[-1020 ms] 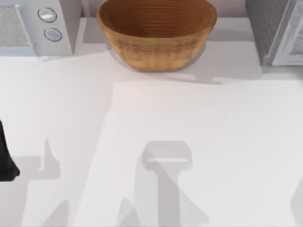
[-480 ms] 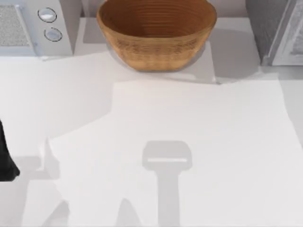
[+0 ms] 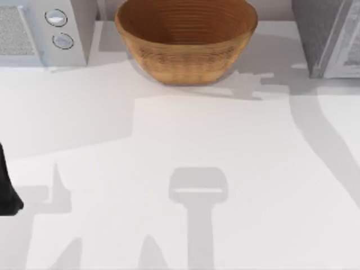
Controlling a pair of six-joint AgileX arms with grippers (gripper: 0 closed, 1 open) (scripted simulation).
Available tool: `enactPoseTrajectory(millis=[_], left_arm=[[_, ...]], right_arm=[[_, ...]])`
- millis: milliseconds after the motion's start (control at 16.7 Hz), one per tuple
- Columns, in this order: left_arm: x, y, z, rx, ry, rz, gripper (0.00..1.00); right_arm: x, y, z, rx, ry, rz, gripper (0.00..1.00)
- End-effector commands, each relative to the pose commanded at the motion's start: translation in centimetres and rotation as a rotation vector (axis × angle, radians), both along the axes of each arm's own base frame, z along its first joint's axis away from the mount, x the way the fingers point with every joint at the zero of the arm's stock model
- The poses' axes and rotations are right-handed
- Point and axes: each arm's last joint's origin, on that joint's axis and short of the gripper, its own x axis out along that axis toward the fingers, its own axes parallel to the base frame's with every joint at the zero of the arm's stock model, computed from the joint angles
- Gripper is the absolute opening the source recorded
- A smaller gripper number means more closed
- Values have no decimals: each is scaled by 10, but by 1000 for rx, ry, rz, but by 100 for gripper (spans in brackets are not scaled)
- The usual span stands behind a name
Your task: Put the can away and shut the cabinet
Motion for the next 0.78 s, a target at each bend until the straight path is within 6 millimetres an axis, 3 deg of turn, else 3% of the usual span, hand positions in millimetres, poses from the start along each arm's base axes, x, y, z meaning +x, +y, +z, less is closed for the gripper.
enactPoseTrajectory(millis=[240, 360, 780], left_arm=[[0, 0, 0, 0, 0, 0, 100], [0, 0, 0, 0, 0, 0, 100], [0, 0, 0, 0, 0, 0, 100]], right_arm=[[0, 1, 0, -1, 0, 0, 100], [-6, -8, 5, -4, -17, -36, 100], [43, -8, 5, -3, -17, -36, 100]])
